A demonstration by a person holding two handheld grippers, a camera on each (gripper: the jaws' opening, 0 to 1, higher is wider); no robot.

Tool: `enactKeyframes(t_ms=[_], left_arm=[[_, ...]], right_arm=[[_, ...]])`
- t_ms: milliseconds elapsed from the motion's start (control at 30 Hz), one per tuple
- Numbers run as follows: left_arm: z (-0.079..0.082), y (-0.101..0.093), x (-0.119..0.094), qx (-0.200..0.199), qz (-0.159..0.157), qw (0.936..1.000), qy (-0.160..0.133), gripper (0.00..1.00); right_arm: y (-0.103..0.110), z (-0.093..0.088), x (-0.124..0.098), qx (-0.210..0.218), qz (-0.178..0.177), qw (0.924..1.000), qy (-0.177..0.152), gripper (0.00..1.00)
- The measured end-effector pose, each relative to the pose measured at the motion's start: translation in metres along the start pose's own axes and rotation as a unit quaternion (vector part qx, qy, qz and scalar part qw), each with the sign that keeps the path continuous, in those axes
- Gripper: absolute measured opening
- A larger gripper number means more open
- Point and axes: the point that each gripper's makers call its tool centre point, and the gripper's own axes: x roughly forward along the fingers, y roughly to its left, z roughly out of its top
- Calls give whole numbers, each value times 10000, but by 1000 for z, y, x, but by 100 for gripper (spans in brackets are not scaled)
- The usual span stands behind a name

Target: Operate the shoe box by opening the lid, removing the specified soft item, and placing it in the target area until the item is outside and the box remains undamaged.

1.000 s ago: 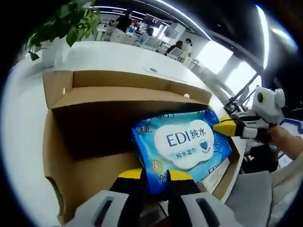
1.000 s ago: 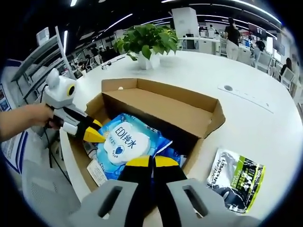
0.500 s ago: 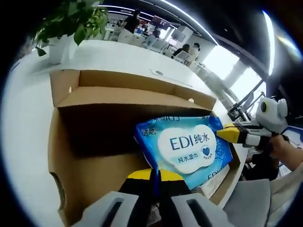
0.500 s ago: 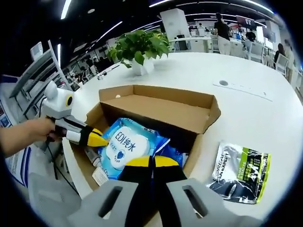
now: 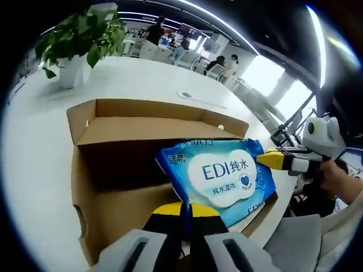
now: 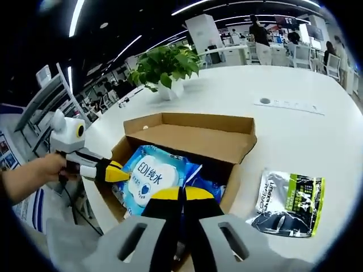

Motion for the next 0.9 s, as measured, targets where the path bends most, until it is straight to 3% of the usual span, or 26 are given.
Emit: enactKeyframes(t_ms=[467, 900], left_arm=[[22, -25, -19, 54, 74, 9995, -305, 1], [37, -61, -12, 206, 47, 9990, -397, 1]], right_arm=[[-4, 19, -24, 348, 92, 9987, -361, 0], [-26, 26, -51, 608, -44, 9968, -510, 0]])
